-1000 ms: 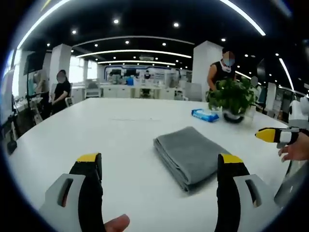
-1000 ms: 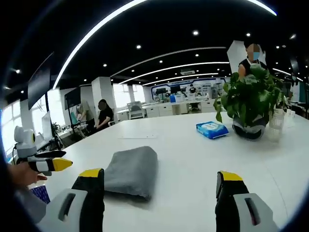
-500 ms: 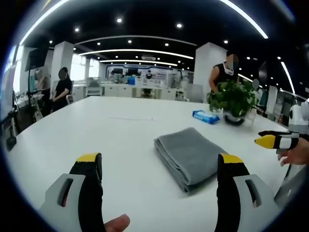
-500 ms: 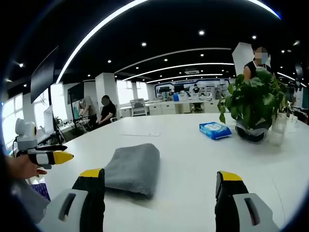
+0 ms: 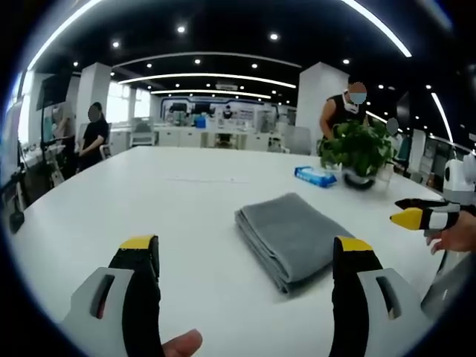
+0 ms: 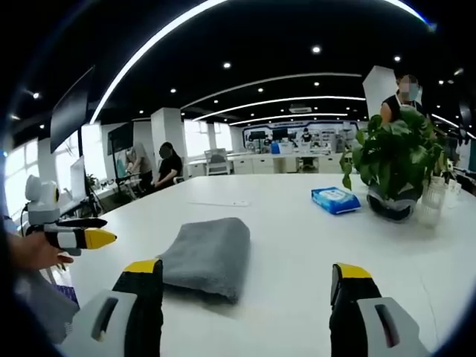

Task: Open the folded towel by lifting each exposed corner and separating the folded layers until the towel lies flat within the target outline without major curled edges

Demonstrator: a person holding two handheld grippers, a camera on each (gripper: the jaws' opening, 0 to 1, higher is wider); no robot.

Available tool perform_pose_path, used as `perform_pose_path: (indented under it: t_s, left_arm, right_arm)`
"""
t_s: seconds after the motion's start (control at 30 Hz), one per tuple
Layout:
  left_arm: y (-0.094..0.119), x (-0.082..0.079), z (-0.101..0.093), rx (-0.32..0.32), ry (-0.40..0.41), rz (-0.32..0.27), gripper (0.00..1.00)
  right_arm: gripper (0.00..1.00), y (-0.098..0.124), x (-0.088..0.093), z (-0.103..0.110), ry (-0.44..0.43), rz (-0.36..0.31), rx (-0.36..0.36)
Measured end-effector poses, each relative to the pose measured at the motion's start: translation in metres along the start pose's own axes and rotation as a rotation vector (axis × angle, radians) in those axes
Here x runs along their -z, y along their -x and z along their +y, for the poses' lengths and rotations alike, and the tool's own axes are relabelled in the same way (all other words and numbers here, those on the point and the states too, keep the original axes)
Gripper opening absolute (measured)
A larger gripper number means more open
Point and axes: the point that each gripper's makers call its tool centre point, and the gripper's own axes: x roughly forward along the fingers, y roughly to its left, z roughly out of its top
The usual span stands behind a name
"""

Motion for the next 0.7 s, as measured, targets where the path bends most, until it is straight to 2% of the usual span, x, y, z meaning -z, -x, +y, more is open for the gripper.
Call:
perform_pose_path:
  t_s: [0.23, 0.43, 0.6, 0.7]
  left_arm:
    - [0.000, 0.002, -0.001, 0.005, -0.006, 0.012, 0.94]
    - [-0.001, 0.002, -0.003, 0.013, -0.014, 0.015, 0.90]
    - [-0.002, 0.006, -0.010, 0.034, -0.049, 0.032, 0.89]
    - [-0.003, 0.006, -0.013, 0.045, -0.083, 0.033, 0.88]
  right_arm:
    - [0.91, -0.001, -0.002, 0.003, 0.051, 0.000, -0.010]
    - [0.89, -0.001, -0.010, 0.018, 0.076, -0.023, -0.066]
    - [0.84, -0.008, -0.016, 0.036, 0.213, -0.010, -0.122]
    - [0.82, -0.012, -0.028, 0.044, 0.217, -0.026, -0.149]
